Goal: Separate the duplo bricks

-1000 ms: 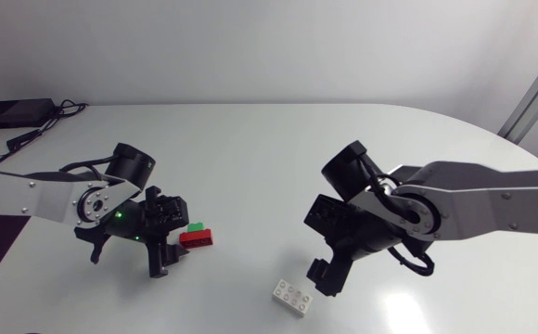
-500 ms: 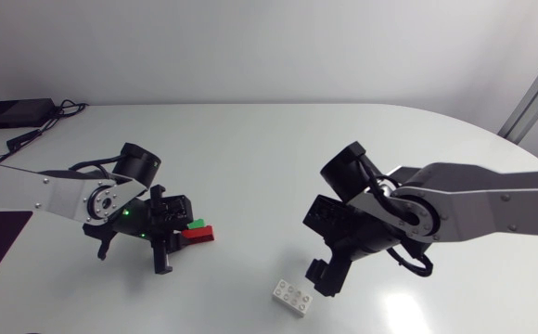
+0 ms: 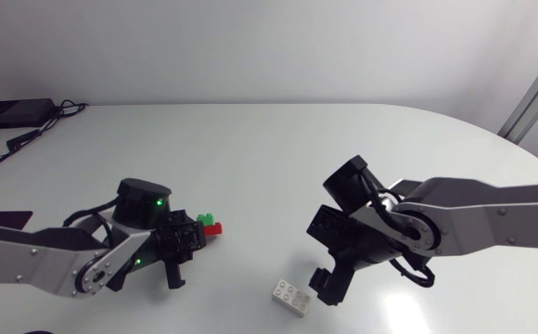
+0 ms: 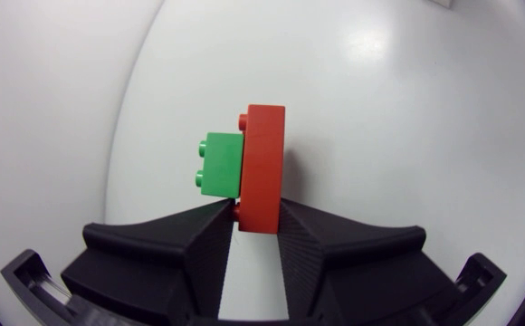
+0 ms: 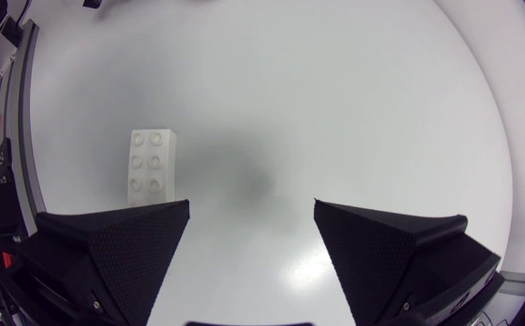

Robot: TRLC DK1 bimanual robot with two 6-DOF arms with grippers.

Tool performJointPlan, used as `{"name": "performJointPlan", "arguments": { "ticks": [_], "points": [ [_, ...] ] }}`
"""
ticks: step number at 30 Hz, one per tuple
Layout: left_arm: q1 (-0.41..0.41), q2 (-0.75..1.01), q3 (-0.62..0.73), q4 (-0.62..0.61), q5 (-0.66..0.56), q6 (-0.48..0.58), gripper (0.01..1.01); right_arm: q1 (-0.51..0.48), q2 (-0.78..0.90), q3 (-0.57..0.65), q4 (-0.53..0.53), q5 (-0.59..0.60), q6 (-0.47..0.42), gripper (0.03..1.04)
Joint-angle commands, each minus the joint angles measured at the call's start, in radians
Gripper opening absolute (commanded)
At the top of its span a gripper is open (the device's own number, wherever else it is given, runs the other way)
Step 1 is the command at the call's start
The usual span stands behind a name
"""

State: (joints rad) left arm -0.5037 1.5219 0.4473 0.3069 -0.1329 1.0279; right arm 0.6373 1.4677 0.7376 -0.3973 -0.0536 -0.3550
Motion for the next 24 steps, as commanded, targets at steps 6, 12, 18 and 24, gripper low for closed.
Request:
{"name": "performJointPlan", "arguments": {
  "ticks": [6, 12, 18, 24],
  "points": [
    [-0.125, 0.018, -0.088, 0.150, -0.148, 0.020, 0.251, 0.022, 0.006, -0.040, 0.021, 0.005, 0.034, 0.99],
    [-0.183, 0.077, -0.108, 0.244, -0.220, 0.023, 0.256, 0.022, -0.009, -0.055, 0.025, 0.006, 0.040, 0.99],
    [-0.210, 0.142, -0.094, 0.282, -0.244, 0.021, 0.261, 0.022, -0.018, -0.064, 0.026, 0.006, 0.042, 0.99],
    [-0.194, 0.199, -0.036, 0.287, -0.244, 0.032, 0.264, 0.030, -0.023, -0.069, 0.034, 0.006, 0.048, 0.99]
  ]
}}
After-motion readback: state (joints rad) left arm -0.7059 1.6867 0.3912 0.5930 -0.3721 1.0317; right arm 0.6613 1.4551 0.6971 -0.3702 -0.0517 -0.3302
